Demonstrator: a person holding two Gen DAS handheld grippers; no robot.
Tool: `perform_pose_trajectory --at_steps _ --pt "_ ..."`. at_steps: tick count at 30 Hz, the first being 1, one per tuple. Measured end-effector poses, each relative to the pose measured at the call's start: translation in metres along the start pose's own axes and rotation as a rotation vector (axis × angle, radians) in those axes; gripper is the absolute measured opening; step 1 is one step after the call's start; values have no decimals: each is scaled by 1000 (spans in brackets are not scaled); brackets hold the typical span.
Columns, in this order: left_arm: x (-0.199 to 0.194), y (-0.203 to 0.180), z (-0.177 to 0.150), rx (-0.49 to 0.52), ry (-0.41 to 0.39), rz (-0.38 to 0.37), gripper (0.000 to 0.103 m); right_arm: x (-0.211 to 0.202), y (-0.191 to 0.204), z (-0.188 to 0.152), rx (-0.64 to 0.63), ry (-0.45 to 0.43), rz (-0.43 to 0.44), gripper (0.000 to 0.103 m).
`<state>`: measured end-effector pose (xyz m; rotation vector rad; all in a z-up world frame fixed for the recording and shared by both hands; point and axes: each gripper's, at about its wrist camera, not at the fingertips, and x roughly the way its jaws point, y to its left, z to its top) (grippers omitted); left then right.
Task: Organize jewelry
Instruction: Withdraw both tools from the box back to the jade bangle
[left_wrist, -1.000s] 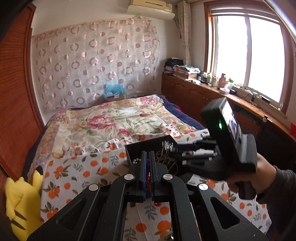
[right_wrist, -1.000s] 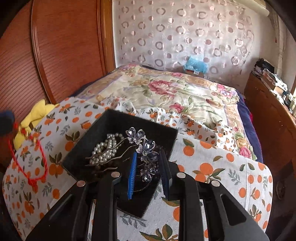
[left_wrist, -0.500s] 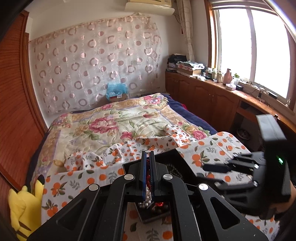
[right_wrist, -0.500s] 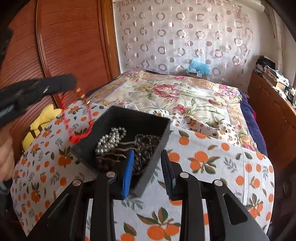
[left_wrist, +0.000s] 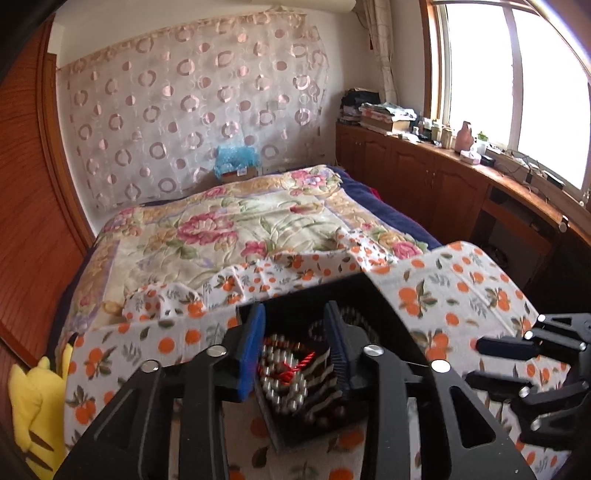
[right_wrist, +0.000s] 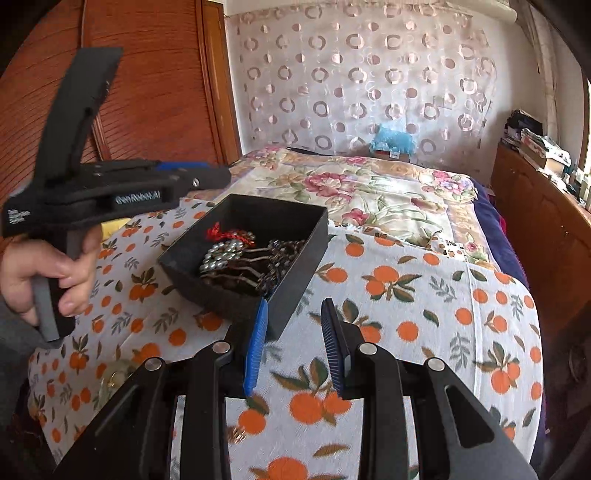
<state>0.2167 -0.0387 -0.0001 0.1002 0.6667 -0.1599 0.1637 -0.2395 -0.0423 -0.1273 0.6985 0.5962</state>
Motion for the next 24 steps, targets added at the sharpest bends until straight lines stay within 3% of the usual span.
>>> perform_pose_trajectory --at_steps 2,4,8,10,24 --pt "-10 2 -11 -1 5 -7 44 -10 6 -7 5 -16 10 33" --pt "-21 5 -22 -2 4 -16 60 -18 13 -13 10 -30 25 33" --pt "-42 7 -47 3 16 -22 67 -28 27 -23 2 -43 37 33" --pt "-52 7 -61 7 19 -23 82 -31 33 -27 -2 -46 40 34" --pt "-76 -8 -137 -10 128 -99 85 -42 46 -57 14 -43 33 44"
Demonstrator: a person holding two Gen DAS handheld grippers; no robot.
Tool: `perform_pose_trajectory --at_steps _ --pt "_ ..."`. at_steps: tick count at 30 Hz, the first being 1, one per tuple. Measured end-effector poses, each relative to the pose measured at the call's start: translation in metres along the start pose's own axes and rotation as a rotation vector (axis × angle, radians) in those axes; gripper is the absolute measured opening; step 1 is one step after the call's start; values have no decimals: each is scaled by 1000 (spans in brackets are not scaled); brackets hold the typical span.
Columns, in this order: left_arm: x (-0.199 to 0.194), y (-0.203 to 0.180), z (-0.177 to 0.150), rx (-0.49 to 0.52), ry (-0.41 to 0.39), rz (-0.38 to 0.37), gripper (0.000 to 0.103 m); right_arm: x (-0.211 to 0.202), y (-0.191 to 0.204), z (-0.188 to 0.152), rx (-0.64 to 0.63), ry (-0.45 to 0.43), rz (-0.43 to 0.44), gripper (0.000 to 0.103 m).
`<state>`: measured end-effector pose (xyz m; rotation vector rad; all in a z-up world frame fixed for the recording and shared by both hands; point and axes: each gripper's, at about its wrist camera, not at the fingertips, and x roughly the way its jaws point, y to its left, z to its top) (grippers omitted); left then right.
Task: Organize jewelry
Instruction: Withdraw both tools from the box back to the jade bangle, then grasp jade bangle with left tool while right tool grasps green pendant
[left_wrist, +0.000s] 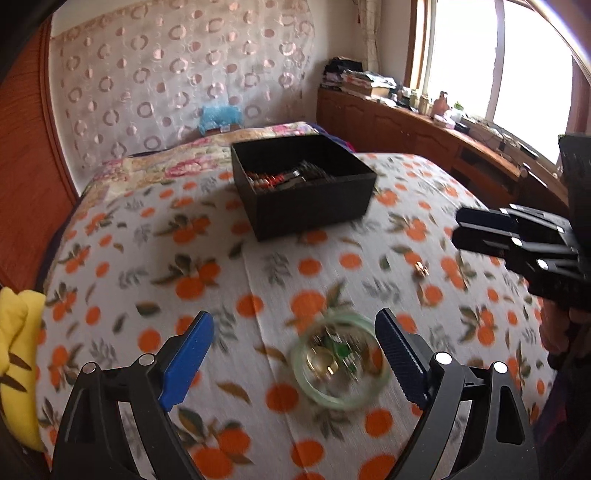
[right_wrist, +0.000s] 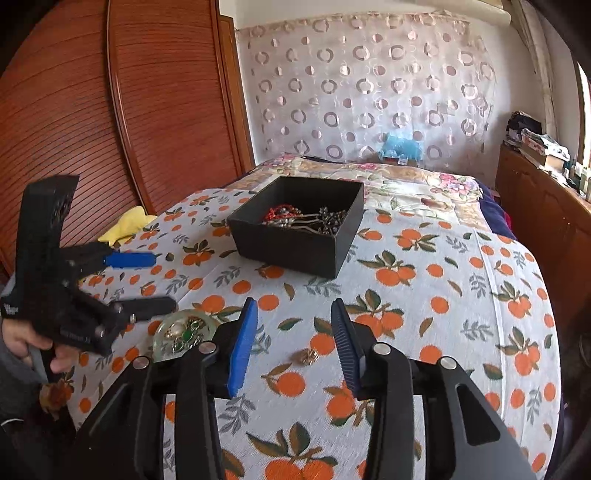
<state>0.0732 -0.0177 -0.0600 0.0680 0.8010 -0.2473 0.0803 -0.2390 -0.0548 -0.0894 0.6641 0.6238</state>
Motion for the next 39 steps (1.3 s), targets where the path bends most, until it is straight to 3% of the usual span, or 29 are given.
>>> perform_pose_trajectory --at_steps 5,16,18,20,29,39 --pt "4 -17 -16 35 34 -28 85 -2 3 -7 1 5 0 48" --pt "29 -34 -18 82 113 -35 85 -3 4 -16 13 23 10 50" --pt "28 -32 -19 78 105 -36 82 -2 6 -17 10 29 14 50" --pt "26 -30 -19 76 93 -32 69 0 8 -17 5 36 15 50" --pt "-9 -13 -19 19 -10 -42 69 14 20 -21 -15 77 39 50" --pt "-45 19 -28 -26 -63 31 69 44 74 -17 -158 154 123 50"
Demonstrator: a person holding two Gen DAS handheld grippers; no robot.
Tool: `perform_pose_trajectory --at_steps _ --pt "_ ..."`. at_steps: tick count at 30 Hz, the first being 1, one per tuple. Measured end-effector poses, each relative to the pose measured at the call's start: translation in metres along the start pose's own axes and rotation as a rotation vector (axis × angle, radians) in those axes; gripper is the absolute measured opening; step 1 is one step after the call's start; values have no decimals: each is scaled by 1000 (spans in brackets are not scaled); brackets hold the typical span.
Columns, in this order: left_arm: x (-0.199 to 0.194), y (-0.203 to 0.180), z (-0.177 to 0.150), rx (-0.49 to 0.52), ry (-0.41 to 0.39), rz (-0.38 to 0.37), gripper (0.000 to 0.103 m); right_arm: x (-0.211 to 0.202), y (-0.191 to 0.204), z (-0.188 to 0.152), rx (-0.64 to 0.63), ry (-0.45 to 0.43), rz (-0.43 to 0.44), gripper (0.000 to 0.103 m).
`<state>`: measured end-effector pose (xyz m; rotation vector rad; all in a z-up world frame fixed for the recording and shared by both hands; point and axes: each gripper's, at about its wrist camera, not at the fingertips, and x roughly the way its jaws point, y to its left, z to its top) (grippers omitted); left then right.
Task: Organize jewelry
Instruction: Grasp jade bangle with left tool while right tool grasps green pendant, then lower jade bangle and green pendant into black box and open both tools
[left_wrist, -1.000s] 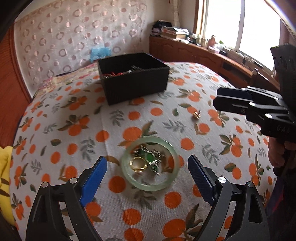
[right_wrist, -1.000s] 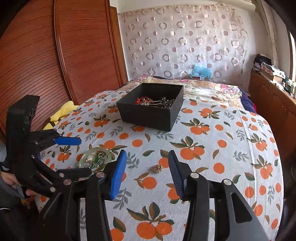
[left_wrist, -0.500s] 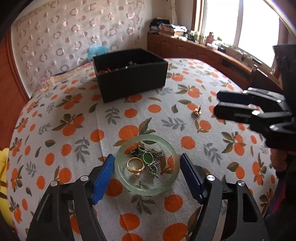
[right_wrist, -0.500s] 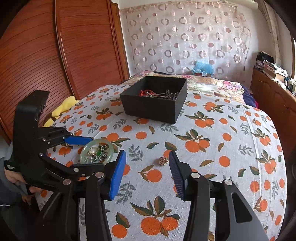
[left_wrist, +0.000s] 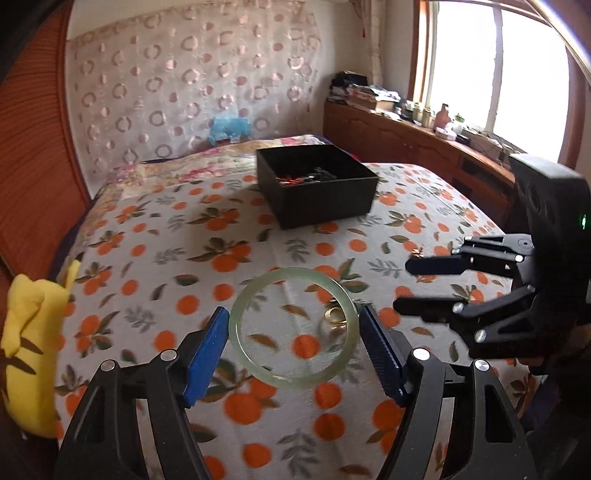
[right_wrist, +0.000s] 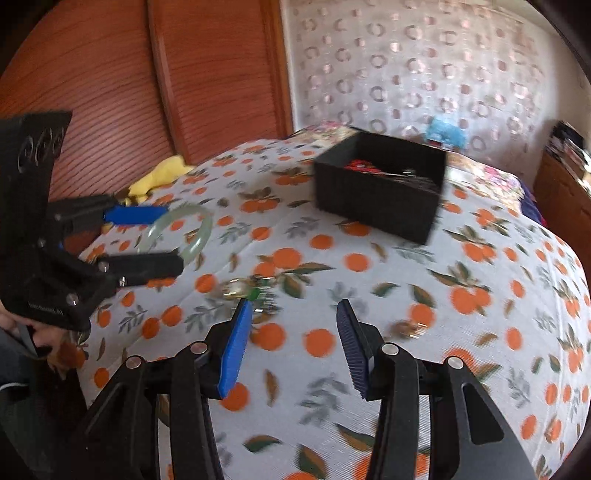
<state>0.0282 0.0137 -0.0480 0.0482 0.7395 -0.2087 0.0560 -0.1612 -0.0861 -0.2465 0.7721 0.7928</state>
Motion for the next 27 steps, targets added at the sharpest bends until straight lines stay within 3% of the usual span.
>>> perform_pose_trajectory --at_steps 6,13,15,17,22,27 --pt "-5 15 -6 -37 -7 10 69 21 22 6 -69 63 20 49" --pt "-4 18 -11 -49 -4 0 69 33 25 9 -113 92 -35 48" --pt "-3 16 -12 -49 -2 -4 69 34 23 10 -111 86 -41 41" --pt "-2 15 -13 -47 -1 -5 69 33 19 11 -104 82 -55 18" --pt "-2 11 -14 -40 0 -9 69 27 6 11 -81 65 -84 9" --pt "0 9 -13 -35 3 -13 69 16 -4 16 -59 31 -86 9"
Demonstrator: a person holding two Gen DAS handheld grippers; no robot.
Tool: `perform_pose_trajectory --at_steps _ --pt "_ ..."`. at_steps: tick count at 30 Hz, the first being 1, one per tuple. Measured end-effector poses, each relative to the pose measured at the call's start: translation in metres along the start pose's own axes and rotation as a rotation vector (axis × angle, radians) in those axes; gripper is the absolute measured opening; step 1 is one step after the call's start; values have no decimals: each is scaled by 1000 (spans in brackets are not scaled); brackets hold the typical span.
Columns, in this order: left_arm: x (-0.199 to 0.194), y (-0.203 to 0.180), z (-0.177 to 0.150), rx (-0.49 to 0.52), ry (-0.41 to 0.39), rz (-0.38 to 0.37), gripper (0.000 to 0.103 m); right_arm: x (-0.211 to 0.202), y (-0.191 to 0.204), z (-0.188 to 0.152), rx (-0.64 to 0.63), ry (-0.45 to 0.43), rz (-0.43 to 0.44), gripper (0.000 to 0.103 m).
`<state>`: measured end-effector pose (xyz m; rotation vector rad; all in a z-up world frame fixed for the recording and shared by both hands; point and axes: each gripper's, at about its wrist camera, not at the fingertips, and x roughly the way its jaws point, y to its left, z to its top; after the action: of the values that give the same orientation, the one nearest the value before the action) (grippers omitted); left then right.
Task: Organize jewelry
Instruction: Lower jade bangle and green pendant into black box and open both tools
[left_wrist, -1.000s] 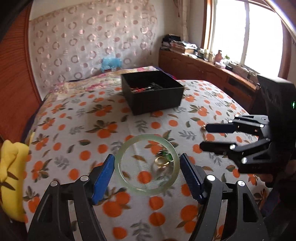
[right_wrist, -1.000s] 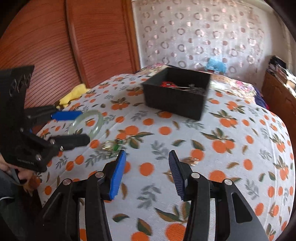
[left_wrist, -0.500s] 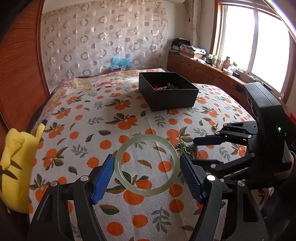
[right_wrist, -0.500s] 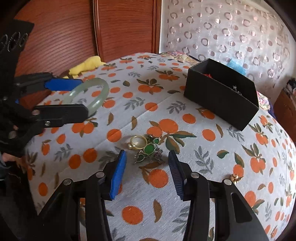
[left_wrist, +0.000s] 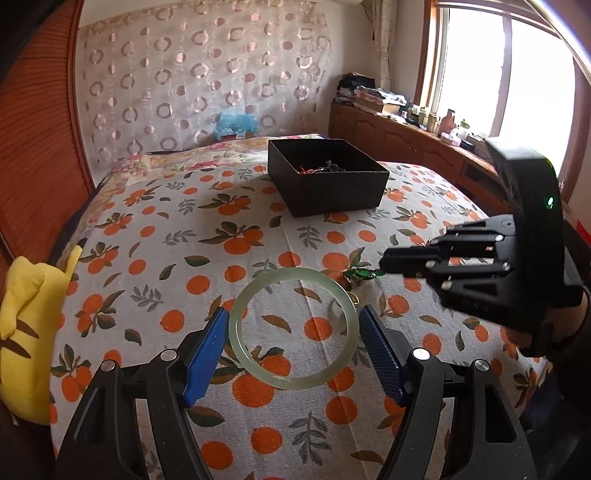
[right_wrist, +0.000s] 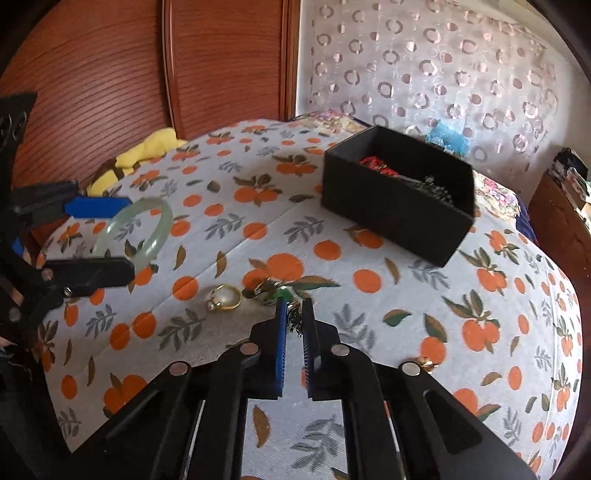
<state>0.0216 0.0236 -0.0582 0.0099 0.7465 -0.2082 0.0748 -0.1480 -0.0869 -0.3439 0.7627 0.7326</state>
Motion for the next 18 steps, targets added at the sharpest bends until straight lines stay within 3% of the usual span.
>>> perform_pose_trajectory --at_steps 18 --pt "12 -8 31 39 -39 -1 69 -42 -36 41 12 -104 -23 9"
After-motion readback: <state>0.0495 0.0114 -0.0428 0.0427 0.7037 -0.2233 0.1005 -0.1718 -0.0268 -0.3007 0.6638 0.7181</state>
